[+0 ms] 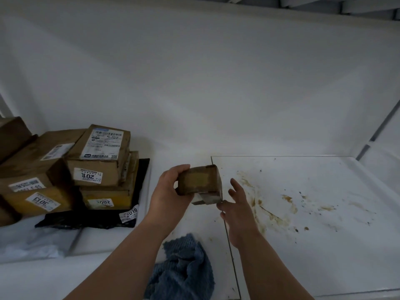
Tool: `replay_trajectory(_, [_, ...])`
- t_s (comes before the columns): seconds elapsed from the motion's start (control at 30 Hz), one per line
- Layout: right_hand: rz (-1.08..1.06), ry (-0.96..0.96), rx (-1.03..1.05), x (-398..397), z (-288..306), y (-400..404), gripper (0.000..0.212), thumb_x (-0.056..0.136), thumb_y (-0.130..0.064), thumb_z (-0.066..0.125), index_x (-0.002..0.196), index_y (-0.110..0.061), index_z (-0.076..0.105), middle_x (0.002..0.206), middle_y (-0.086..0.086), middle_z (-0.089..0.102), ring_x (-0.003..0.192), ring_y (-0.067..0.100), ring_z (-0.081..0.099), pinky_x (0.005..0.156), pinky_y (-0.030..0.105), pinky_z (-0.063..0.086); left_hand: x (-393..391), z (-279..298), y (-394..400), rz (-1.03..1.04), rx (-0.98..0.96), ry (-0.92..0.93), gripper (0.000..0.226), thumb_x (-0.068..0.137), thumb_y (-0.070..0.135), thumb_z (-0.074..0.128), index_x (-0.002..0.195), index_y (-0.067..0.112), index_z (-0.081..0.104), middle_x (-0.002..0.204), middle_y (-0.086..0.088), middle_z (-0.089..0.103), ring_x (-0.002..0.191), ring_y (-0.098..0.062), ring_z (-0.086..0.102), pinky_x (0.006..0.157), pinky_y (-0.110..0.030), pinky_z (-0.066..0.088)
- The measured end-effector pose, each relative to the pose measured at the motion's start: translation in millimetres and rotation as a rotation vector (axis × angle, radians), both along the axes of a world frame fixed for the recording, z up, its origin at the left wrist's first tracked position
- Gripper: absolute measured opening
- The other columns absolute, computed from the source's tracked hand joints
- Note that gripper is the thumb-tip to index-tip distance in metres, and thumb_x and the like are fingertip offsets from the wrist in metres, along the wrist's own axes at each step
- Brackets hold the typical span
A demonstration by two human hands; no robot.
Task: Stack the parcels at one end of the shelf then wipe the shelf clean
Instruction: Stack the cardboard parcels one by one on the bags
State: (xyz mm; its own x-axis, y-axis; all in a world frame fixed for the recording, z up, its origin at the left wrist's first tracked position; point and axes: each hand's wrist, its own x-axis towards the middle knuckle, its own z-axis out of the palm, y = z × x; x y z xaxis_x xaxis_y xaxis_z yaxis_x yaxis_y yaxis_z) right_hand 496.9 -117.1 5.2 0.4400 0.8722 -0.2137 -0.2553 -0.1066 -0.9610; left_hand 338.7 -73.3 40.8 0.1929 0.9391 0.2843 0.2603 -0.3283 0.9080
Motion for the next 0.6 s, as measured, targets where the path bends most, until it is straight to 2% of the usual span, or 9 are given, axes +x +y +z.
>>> replay_trajectory(0.1, [0.093, -0.122, -0.023, 6.9, 5.7, 1.8, 0.073, 0.084, 0.007, 0.057, 0.144, -0.032, 0.041, 0.137, -0.007, 0.040, 0.121, 0.017, 0.043, 0.091, 0.031, 0.038, 5.0, 5.5, -2.4, -0.010, -0.132, -0.119, 0.062, 0.078, 0.001, 0.074, 0.125, 0.035, 0.051, 0.115, 0.014, 0.059, 0.110, 0.004, 0.053, 0.084, -0.009, 0.045])
replay_trajectory(0.2, [0.248, -0.058, -0.009, 16.3, 4.4, -1.8, 0.067, 0.073, -0.007, 0.064, 0.136, -0.024, 0.050, 0.124, 0.001, 0.063, 0.105, 0.023, 0.062, 0.075, 0.033, 0.050, 9.1, 13.5, 0.1, 0.053, -0.269, -0.280, 0.059, 0.078, 0.012, 0.077, 0.125, 0.035, 0.051, 0.111, 0.012, 0.063, 0.109, -0.007, 0.057, 0.091, -0.025, 0.045])
replay_trajectory(0.27, [0.306, 0.014, -0.001, 23.5, 5.7, -6.1, 0.056, 0.074, -0.011, 0.066, 0.129, -0.017, 0.055, 0.113, 0.010, 0.069, 0.103, 0.027, 0.065, 0.073, 0.032, 0.054, 11.5, 17.3, 1.4, 0.075, -0.365, -0.406, 0.058, 0.077, 0.016, 0.078, 0.126, 0.032, 0.052, 0.110, 0.007, 0.067, 0.108, -0.016, 0.061, 0.100, -0.038, 0.046])
replay_trajectory(0.37, [0.326, 0.168, 0.006, 33.8, 3.8, -12.0, 0.034, 0.089, -0.013, 0.060, 0.123, -0.008, 0.058, 0.110, 0.012, 0.072, 0.106, 0.026, 0.066, 0.082, 0.032, 0.052, 16.8, 19.5, -3.3, 0.034, -0.485, -0.522, 0.058, 0.081, 0.017, 0.074, 0.133, 0.023, 0.048, 0.114, 0.002, 0.067, 0.110, -0.021, 0.061, 0.103, -0.044, 0.044])
replay_trajectory(0.5, [0.352, 0.239, -0.066, 40.8, -3.1, -14.7, 0.036, 0.092, -0.031, 0.060, 0.121, -0.010, 0.060, 0.110, 0.006, 0.073, 0.113, 0.023, 0.062, 0.102, 0.043, 0.040, 23.7, 8.5, -20.6, -0.028, -0.626, -0.419, 0.053, 0.079, 0.020, 0.074, 0.128, 0.024, 0.052, 0.114, -0.003, 0.068, 0.110, -0.022, 0.061, 0.102, -0.044, 0.043])
replay_trajectory(0.6, [0.360, 0.251, -0.098, 39.9, -4.3, -14.6, 0.043, 0.088, -0.037, 0.064, 0.122, -0.012, 0.060, 0.114, 0.009, 0.072, 0.115, 0.027, 0.062, 0.099, 0.044, 0.040, 26.0, -2.2, -33.0, -0.083, -0.668, -0.387, 0.052, 0.079, 0.018, 0.074, 0.126, 0.024, 0.052, 0.112, -0.005, 0.069, 0.109, -0.024, 0.063, 0.101, -0.044, 0.046])
